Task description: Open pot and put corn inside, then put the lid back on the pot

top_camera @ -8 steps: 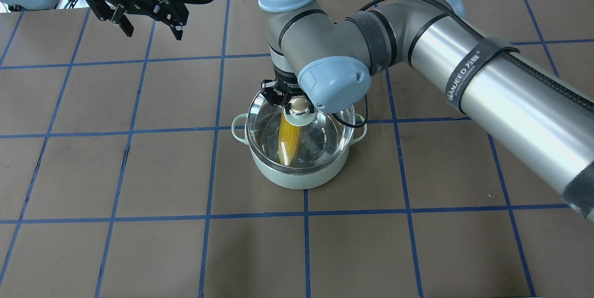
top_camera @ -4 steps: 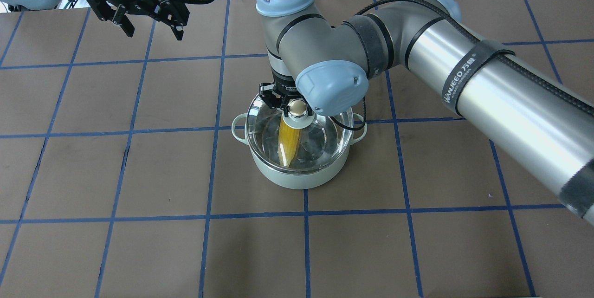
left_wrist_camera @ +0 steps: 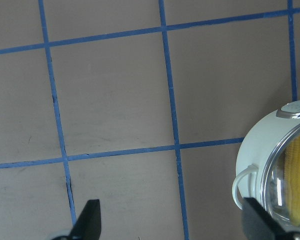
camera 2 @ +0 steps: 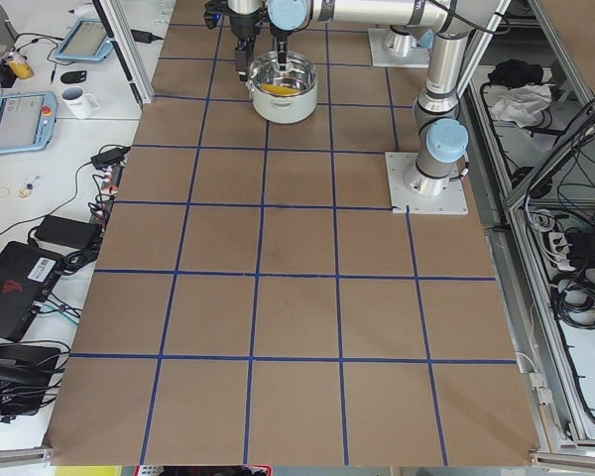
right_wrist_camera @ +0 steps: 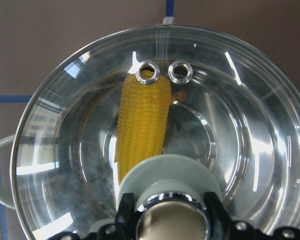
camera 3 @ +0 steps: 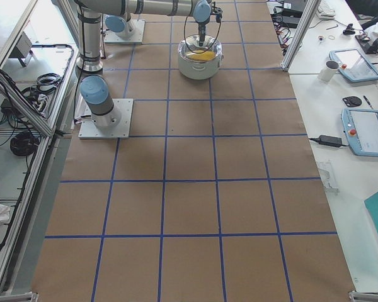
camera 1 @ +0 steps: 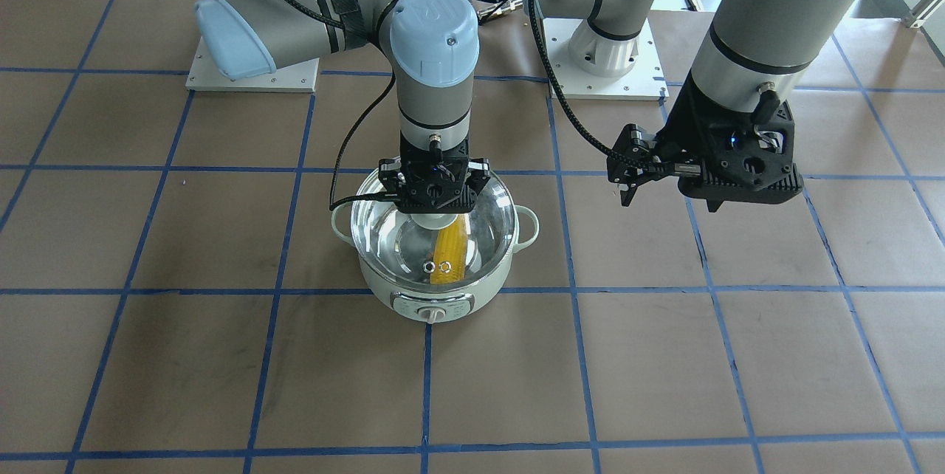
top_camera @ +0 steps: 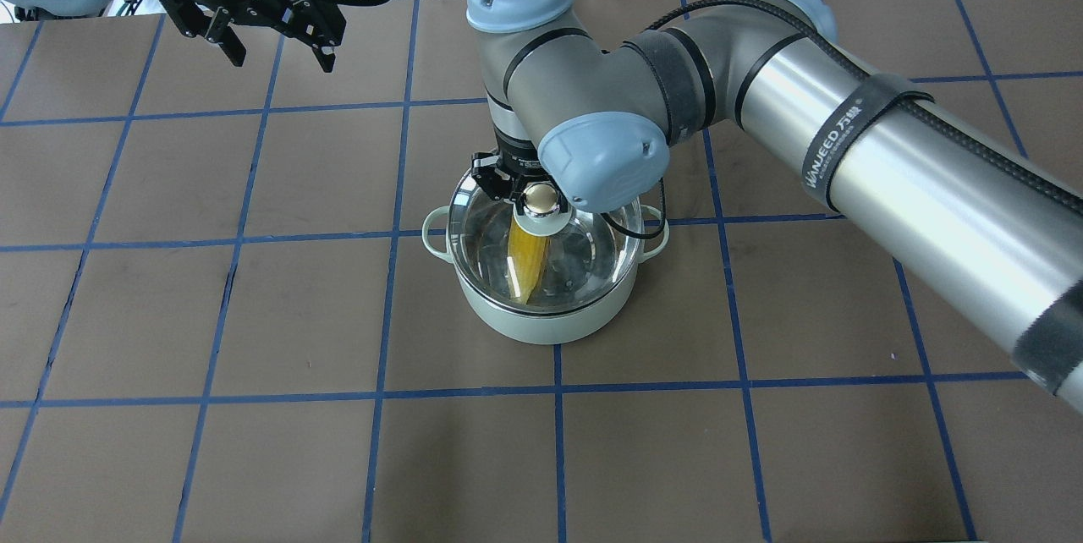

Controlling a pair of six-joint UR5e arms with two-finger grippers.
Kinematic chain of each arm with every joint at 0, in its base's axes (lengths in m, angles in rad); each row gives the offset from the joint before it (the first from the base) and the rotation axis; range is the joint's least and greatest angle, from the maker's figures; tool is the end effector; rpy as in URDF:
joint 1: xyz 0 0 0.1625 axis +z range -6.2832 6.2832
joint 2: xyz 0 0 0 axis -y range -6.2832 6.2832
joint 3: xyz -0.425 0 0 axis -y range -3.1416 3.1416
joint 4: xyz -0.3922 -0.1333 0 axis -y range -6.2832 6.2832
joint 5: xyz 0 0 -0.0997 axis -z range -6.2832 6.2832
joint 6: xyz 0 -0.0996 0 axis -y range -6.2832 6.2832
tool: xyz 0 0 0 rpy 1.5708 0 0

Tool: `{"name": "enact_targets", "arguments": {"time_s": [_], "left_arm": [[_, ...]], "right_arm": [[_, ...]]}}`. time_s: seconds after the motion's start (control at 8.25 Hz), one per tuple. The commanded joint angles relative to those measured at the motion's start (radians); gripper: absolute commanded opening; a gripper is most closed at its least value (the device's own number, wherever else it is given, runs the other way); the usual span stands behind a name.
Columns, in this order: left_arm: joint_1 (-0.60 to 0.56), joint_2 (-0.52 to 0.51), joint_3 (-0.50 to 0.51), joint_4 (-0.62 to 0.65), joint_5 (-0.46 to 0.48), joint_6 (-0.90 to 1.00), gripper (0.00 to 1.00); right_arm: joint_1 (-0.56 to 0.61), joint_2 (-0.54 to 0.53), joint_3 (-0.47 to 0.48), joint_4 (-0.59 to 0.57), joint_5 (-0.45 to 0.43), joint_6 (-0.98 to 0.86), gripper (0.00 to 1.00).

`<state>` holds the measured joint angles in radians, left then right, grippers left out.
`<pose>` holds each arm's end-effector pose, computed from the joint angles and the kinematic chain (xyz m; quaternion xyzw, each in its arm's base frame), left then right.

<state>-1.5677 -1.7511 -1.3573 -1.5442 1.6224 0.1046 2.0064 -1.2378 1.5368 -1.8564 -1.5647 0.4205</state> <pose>-0.1264 -0.5741 0.5003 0.0499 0.9980 -0.0285 0.0274 0.3797 -0.4984 0.3477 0.0075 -0.9999 -0.0074 0.0000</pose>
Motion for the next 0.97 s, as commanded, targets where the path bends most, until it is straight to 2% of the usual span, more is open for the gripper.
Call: {"name": "enact_targets", "arguments": {"time_s": [0.0, 0.85], "left_arm": [[0.0, -0.004, 0.004, -0.004, -0.003, 0.0, 1.0], [0.0, -0.004, 0.004, -0.004, -0.003, 0.0, 1.0]], "right_arm": [[0.0, 0.001, 0.0, 0.0, 0.009, 0.0, 0.0], [0.0, 0.006, 0.0, 0.006, 0.008, -0.022, 0.0]]}}
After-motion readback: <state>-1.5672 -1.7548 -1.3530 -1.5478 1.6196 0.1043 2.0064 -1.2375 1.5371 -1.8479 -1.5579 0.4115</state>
